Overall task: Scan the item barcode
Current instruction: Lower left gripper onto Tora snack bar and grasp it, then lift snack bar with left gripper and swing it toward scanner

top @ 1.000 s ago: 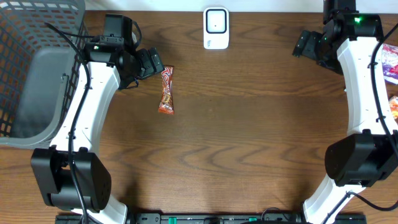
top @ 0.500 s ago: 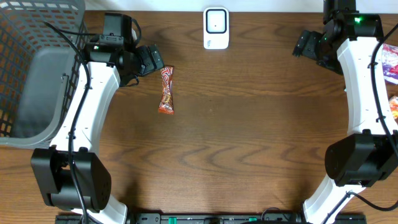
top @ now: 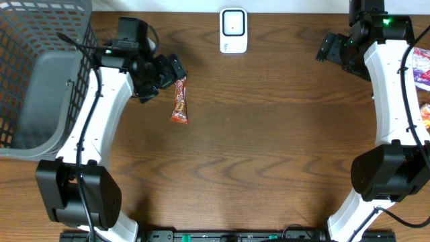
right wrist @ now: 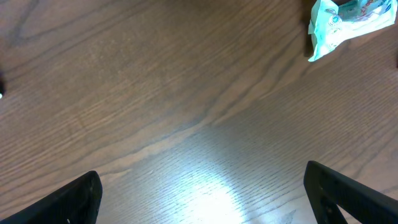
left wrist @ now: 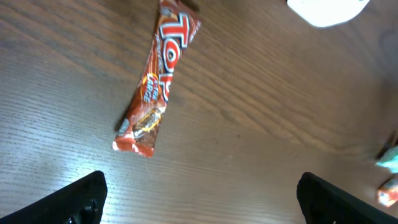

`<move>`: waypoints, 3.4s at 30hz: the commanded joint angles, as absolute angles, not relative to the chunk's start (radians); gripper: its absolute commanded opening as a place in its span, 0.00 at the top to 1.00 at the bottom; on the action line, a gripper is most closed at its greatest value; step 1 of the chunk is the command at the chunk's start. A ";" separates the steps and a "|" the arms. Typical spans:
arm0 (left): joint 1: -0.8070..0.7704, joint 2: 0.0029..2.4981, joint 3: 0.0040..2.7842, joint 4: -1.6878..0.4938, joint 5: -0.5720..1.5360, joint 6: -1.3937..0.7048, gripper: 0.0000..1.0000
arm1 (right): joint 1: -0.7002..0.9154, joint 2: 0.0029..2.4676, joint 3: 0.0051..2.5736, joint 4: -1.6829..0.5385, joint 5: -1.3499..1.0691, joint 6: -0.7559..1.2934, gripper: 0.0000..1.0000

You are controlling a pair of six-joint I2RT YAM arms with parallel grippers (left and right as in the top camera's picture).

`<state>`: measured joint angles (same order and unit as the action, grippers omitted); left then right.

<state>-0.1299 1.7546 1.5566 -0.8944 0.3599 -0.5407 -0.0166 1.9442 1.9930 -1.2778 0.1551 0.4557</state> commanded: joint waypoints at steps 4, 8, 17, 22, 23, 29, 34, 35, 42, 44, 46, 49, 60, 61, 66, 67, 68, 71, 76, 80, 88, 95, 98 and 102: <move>-0.171 1.762 1.549 -0.900 0.295 -0.510 0.02 | -0.012 1.947 1.993 -1.279 0.174 0.467 0.01; -0.171 1.766 1.549 -0.856 0.287 -0.500 0.07 | -0.012 1.947 1.993 -1.279 0.174 0.467 0.01; -0.182 1.858 1.548 -0.850 0.074 -0.499 0.12 | -0.012 1.947 1.993 -1.279 0.174 0.467 0.01; -0.191 1.929 1.548 -0.847 0.078 -0.499 0.12 | -0.012 1.947 1.993 -1.279 0.174 0.467 0.01; -0.194 1.942 1.548 -0.847 0.078 -0.499 0.12 | -0.012 1.947 1.993 -1.279 0.174 0.467 0.01; -0.223 2.005 1.547 -0.824 0.076 -0.498 0.17 | -0.012 1.947 1.993 -1.279 0.174 0.467 0.01; -0.251 2.067 1.547 -0.777 0.023 -0.498 0.18 | -0.012 1.947 1.993 -1.279 0.174 0.467 0.01; -0.254 2.077 1.547 -0.769 0.016 -0.498 0.18 | -0.012 1.947 1.993 -1.279 0.174 0.467 0.01; -0.264 2.121 1.547 -0.745 0.014 -0.498 0.31 | -0.012 1.947 1.993 -1.279 0.174 0.467 0.01; -0.264 2.121 1.547 -0.742 0.014 -0.498 0.34 | -0.012 1.947 1.993 -1.279 0.174 0.467 0.01; -0.264 2.121 1.547 -0.734 0.012 -0.498 0.40 | -0.012 1.947 1.993 -1.279 0.174 0.467 0.01; -0.264 2.121 1.545 -0.730 0.006 -0.498 0.42 | -0.012 1.947 1.993 -1.279 0.174 0.467 0.01; -0.265 2.121 1.501 -0.726 0.007 -0.498 0.49 | -0.012 1.947 1.993 -1.279 0.174 0.467 0.01; -0.265 2.121 1.492 -0.723 0.006 -0.498 0.49 | -0.012 1.947 1.993 -1.279 0.174 0.467 0.01; -0.265 2.121 1.477 -0.732 0.007 -0.498 0.70 | -0.012 1.947 1.993 -1.279 0.174 0.467 0.01; -0.265 2.121 1.477 -0.732 0.007 -0.498 0.81 | -0.012 1.947 1.993 -1.279 0.174 0.467 0.01; -0.265 2.121 1.477 -0.731 0.007 -0.498 0.92 | -0.012 1.947 1.993 -1.279 0.174 0.467 0.01; -0.265 2.112 1.478 -0.733 0.019 -0.498 0.93 | -0.012 1.947 1.993 -1.279 0.174 0.467 0.01; -0.265 2.047 1.478 -0.738 0.127 -0.498 0.93 | -0.012 1.947 1.993 -1.279 0.174 0.467 0.01; -0.262 1.949 1.478 -0.738 0.255 -0.535 0.92 | -0.012 1.947 1.993 -1.279 0.174 0.467 0.01; -0.235 1.747 1.478 -0.727 0.712 -0.831 0.93 | -0.012 1.947 1.993 -1.279 0.174 0.467 0.01; -0.229 1.696 1.478 -0.727 1.102 -1.080 0.93 | -0.012 1.947 1.993 -1.279 0.174 0.467 0.01; -0.229 1.696 1.478 -0.727 1.228 -1.179 0.92 | -0.012 1.947 1.993 -1.279 0.174 0.467 0.01; -0.229 1.696 1.478 -0.727 1.324 -1.279 0.93 | -0.012 1.947 1.993 -1.279 0.174 0.467 0.01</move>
